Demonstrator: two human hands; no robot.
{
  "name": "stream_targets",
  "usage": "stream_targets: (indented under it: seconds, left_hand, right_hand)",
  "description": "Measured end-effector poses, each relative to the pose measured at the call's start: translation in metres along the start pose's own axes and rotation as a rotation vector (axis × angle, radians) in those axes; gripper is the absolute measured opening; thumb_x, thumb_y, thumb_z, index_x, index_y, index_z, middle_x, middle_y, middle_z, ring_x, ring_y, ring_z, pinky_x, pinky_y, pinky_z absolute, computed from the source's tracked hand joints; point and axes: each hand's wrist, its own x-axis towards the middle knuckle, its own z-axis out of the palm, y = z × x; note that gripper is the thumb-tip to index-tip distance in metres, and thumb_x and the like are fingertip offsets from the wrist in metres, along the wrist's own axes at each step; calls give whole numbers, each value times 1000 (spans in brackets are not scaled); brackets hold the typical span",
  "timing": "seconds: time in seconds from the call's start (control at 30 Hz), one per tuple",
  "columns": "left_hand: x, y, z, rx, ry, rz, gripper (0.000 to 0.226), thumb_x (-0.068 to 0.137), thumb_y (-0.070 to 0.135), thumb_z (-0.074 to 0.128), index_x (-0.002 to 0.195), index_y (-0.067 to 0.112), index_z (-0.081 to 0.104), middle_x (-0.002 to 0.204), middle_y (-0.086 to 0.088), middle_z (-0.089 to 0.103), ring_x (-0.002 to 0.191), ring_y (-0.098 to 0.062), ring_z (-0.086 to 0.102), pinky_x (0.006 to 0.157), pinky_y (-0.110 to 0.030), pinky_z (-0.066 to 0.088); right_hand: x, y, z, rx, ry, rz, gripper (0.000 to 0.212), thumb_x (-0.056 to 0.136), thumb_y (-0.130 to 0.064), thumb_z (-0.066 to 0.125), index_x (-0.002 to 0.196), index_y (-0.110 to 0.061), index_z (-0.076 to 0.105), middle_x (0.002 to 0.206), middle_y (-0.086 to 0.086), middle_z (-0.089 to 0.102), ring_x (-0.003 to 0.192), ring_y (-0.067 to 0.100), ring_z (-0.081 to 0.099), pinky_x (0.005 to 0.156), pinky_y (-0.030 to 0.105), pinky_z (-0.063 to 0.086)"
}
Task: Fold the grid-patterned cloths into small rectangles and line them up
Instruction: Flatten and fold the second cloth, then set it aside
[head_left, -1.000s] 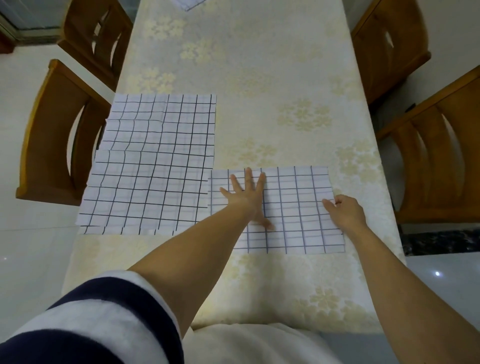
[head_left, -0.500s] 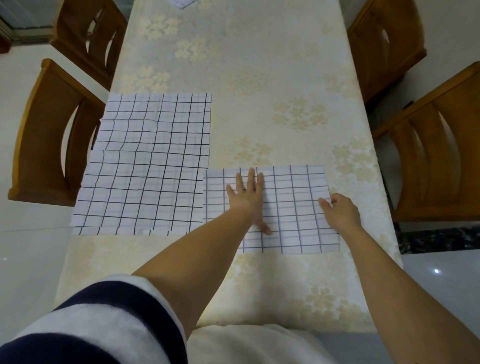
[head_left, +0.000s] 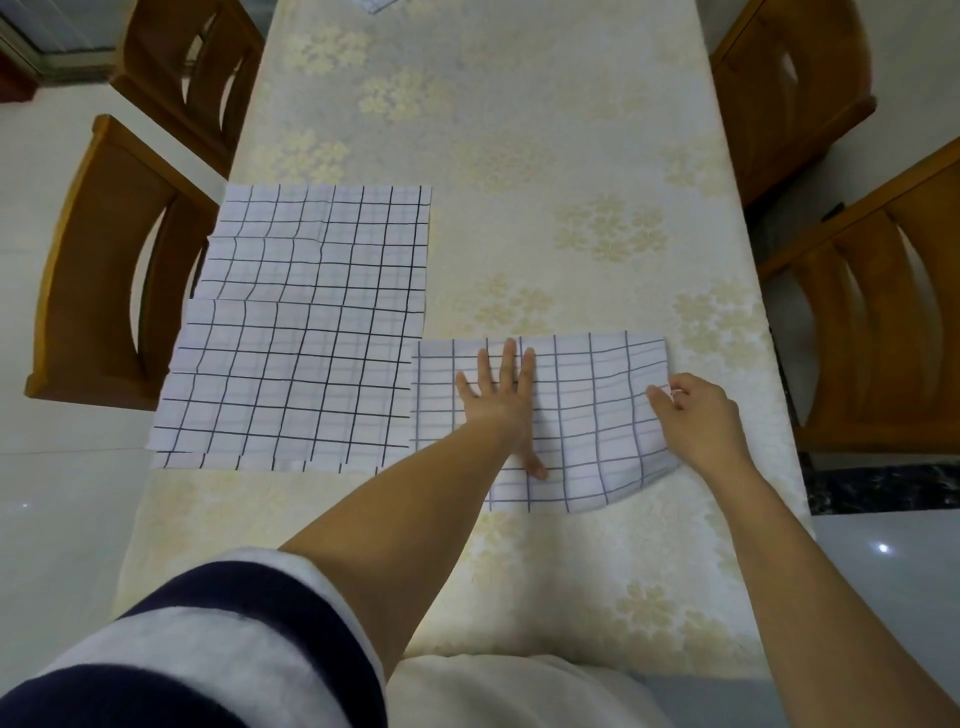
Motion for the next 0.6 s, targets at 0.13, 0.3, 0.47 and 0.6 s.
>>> stream_targets:
  seconds: [0.13,0.3,0.47,0.6]
  left_hand:
    - [0,1,0,-2,-4,-5,171,48,73,85,139,15,-48,144,-13,-56,137,-50,-40,111,-75,-7]
    - [-1,0,-1,-6,-2,1,172,48,73,85,138,14,-48,143,-14,-56,136,-51,-40,110,-76,-8]
    - [-3,5,-3,-24,-21,-24,172,49,67,88,136,12,-50,141,-15,-59,134,-52,-41,107,-79,-9]
    - [-4,6,-4,-44,-30,-31,172,49,66,89,134,12,-51,138,-15,-60,132,-52,-43,105,-80,-11]
  right_hand:
    - [-12,-14,-5,31,-62,-16,42,99,-34,58,130,-5,60,125,19,65,111,27,62,93,34,47]
    - [-24,-1,-2,-40,-112,-5,34,103,-27,51,120,0,64,120,18,65,105,30,61,80,28,41]
    - [-35,-1,3,-2,-46,-116,35,105,-26,43,83,-4,59,72,17,61,71,32,60,64,38,47]
    - [-42,-11,7,35,-64,-204,35,107,-30,39,135,-24,58,100,26,68,89,39,64,80,44,55]
